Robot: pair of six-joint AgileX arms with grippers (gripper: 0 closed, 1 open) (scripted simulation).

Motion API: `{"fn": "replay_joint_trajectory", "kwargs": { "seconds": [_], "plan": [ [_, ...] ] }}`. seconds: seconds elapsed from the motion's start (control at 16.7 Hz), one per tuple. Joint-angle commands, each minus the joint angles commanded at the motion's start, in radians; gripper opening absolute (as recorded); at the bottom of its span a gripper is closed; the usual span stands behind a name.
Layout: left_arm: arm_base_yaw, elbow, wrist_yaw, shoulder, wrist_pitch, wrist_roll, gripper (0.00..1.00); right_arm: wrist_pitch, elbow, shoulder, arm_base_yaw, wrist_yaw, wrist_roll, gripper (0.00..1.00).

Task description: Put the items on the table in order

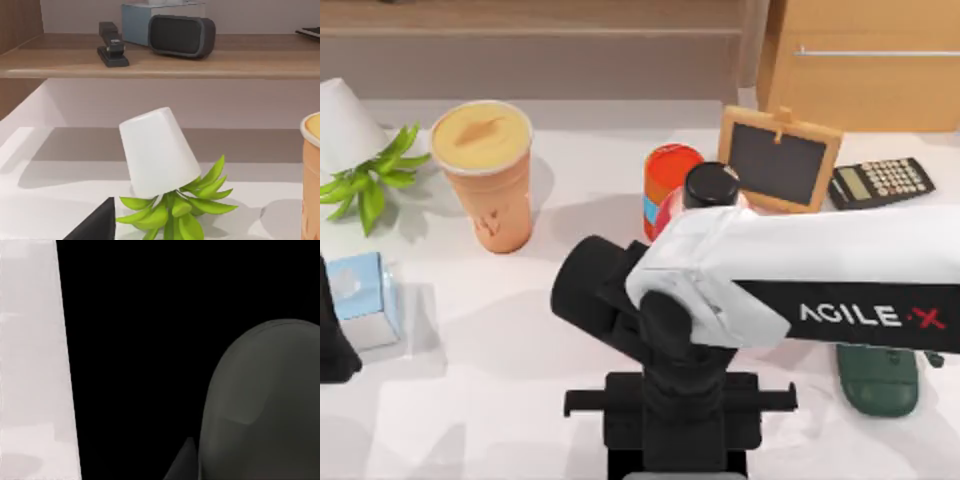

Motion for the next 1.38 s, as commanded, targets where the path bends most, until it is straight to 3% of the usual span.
{"fn": "replay_joint_trajectory", "kwargs": {
  "seconds": [0.78,1.38],
  "plan": [
    [0.000,0.000,0.000,0.000,0.000,0.000,1.00,0.000,0.000,0.000,0.000,0.000,0.000,0.98],
    [0.000,0.000,0.000,0.000,0.000,0.000,1.00,0.000,0.000,-0.001,-0.001,0.000,0.000,1.00]
  ]
}}
